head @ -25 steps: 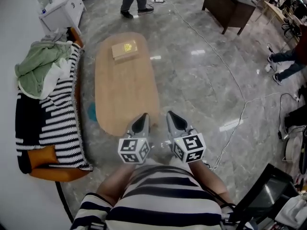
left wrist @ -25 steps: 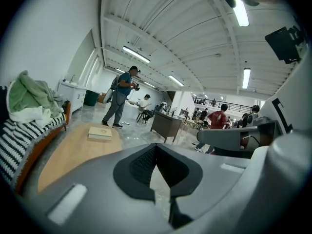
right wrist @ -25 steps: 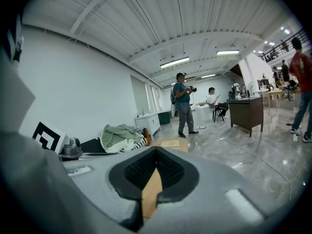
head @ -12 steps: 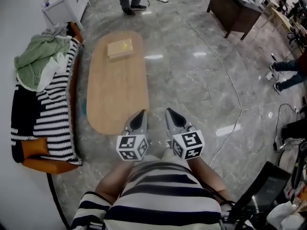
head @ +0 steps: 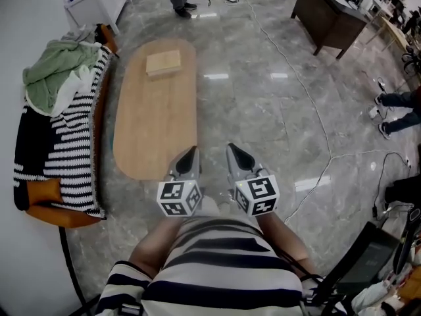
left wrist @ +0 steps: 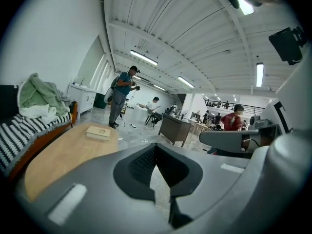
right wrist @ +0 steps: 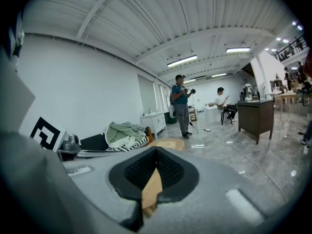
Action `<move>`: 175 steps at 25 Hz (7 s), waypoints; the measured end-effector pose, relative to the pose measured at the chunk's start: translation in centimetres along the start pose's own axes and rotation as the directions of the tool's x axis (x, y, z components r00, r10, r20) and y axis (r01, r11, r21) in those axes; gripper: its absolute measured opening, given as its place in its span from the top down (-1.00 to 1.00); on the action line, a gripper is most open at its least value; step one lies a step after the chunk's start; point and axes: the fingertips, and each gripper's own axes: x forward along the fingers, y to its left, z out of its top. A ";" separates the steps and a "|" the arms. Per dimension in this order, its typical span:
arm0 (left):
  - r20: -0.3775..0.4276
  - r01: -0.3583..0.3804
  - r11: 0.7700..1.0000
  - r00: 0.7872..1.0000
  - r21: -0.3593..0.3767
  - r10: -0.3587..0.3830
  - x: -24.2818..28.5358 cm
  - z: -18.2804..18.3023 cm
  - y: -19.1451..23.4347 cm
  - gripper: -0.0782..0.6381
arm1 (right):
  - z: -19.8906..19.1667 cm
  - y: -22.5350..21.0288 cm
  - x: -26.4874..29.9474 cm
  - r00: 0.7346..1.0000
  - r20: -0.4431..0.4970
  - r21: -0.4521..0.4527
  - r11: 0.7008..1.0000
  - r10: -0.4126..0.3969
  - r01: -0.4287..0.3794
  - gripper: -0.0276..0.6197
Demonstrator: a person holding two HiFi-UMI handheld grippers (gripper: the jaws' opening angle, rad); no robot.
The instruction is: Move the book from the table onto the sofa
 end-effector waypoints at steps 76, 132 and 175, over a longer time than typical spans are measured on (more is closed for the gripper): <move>0.088 -0.442 0.878 0.882 -0.185 0.463 35.3 10.0 4.5 0.77 | 11.4 -27.6 30.3 0.899 -0.164 -0.099 0.900 0.406 -0.425 0.92; 0.059 -0.740 0.543 0.570 -0.397 0.820 44.6 17.2 25.3 0.77 | 16.1 -19.9 59.2 0.556 -0.390 -0.174 0.534 0.734 -0.827 0.92; -0.006 -0.787 0.318 0.378 -0.529 0.926 39.8 15.0 31.2 0.77 | 12.3 -7.1 60.8 0.251 -0.551 -0.179 0.182 0.796 -0.967 0.92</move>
